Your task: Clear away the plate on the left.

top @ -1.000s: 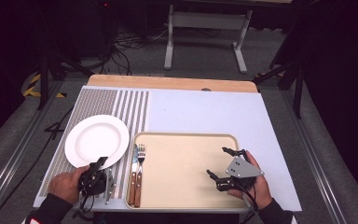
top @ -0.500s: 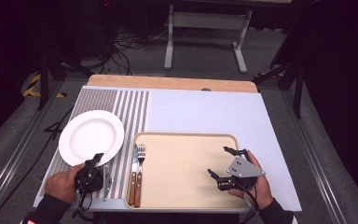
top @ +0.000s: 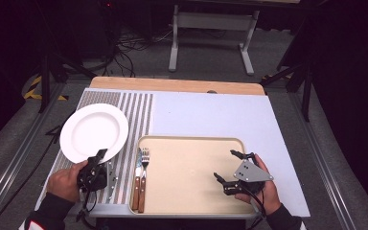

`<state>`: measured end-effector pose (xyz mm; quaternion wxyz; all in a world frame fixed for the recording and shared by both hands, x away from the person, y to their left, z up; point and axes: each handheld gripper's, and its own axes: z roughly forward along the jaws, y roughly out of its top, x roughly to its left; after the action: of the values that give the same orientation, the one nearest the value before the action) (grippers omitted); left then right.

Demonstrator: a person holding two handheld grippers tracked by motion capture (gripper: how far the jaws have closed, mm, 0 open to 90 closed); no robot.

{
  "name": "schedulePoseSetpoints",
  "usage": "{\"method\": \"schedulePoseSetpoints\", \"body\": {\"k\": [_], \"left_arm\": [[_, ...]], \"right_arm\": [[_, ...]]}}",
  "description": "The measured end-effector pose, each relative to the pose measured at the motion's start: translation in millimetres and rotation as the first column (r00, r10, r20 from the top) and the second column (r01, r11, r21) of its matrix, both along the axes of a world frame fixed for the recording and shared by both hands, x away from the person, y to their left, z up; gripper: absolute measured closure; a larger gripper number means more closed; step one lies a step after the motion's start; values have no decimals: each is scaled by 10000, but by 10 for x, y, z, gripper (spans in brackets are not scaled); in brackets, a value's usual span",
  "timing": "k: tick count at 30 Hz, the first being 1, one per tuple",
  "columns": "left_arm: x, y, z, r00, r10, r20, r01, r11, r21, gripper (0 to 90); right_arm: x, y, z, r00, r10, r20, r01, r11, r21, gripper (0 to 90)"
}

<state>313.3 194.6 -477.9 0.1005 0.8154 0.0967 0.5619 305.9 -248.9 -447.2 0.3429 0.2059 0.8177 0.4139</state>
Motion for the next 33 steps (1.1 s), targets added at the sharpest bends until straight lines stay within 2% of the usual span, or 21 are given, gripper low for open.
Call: {"method": "schedulePoseSetpoints", "body": {"k": [8,12,15,19,23,31,33], "left_arm": [[34,-156,65,9996,-166,232,164,9998,86,820],[54,-219,103,9993,-242,293,243,9997,-36,820],[61,-295,126,9978,-449,490,450,9990,-23,820],[66,-401,164,9969,-606,499,612,9981,-99,819],[60,-539,197,9930,-1009,615,1016,9948,-80,819],[30,-752,252,9863,-1496,698,1499,9887,3,820],[15,-803,265,9824,-1712,750,1715,9852,26,820]], "right_arm": [[9,-23,5,9998,-198,96,197,9997,107,111],[12,-25,3,9996,-269,113,267,9995,143,111],[14,-30,4,9995,-315,98,313,9993,190,111],[19,-42,11,9987,-481,154,476,9985,281,110],[22,-68,24,9978,-626,208,618,9974,373,110],[21,-88,31,9976,-652,225,642,9971,396,113],[16,-87,35,9977,-627,266,618,9976,328,113]]}}
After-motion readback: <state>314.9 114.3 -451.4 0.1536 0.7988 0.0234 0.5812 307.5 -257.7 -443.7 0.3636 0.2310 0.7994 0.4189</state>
